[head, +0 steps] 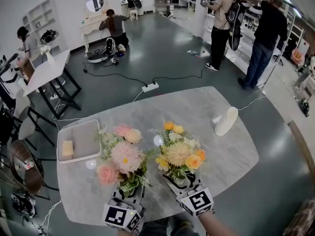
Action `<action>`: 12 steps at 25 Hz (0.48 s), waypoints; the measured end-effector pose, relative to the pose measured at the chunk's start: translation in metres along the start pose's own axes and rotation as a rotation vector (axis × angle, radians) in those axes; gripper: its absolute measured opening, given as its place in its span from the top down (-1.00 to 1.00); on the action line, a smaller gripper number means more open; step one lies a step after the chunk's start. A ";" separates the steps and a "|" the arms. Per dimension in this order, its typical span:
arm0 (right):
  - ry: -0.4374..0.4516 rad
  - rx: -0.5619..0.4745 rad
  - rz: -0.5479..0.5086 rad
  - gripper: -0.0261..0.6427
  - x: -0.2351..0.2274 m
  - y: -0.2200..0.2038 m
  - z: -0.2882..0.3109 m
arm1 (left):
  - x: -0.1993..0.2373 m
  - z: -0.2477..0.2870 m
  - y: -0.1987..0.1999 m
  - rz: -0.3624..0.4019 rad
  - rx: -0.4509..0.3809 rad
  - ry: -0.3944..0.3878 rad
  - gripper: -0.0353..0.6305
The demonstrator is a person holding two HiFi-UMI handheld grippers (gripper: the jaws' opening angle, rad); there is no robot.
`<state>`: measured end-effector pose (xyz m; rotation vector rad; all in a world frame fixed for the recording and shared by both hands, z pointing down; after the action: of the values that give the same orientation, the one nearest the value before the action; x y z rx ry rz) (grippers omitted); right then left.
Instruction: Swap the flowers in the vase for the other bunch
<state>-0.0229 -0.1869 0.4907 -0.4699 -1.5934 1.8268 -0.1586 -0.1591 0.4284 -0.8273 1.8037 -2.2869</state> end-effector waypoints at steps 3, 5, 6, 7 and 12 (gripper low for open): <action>-0.001 0.007 0.007 0.05 0.002 -0.003 0.001 | 0.002 -0.002 0.000 -0.001 0.001 0.003 0.64; 0.000 0.006 0.010 0.05 0.003 -0.004 0.002 | 0.004 -0.004 -0.001 -0.003 0.001 0.006 0.64; 0.000 0.005 0.011 0.05 0.004 -0.005 0.002 | 0.005 -0.005 -0.001 -0.003 0.000 0.007 0.64; 0.001 0.006 0.013 0.05 0.005 -0.005 0.002 | 0.006 -0.005 -0.001 -0.004 0.000 0.009 0.64; 0.001 0.018 0.025 0.05 0.004 -0.008 -0.002 | 0.004 -0.009 -0.001 -0.008 0.002 0.019 0.64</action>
<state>-0.0226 -0.1819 0.4988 -0.4840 -1.5754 1.8578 -0.1662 -0.1528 0.4299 -0.8164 1.8089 -2.3090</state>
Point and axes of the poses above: the fingertips, and each gripper's own axes: z forward along the fingers, x to its left, y out of its top, the point moved 3 cm from there along -z, backward along the fingers, and after that the axes turned 12 degrees about -z, right-handed, at the moved point
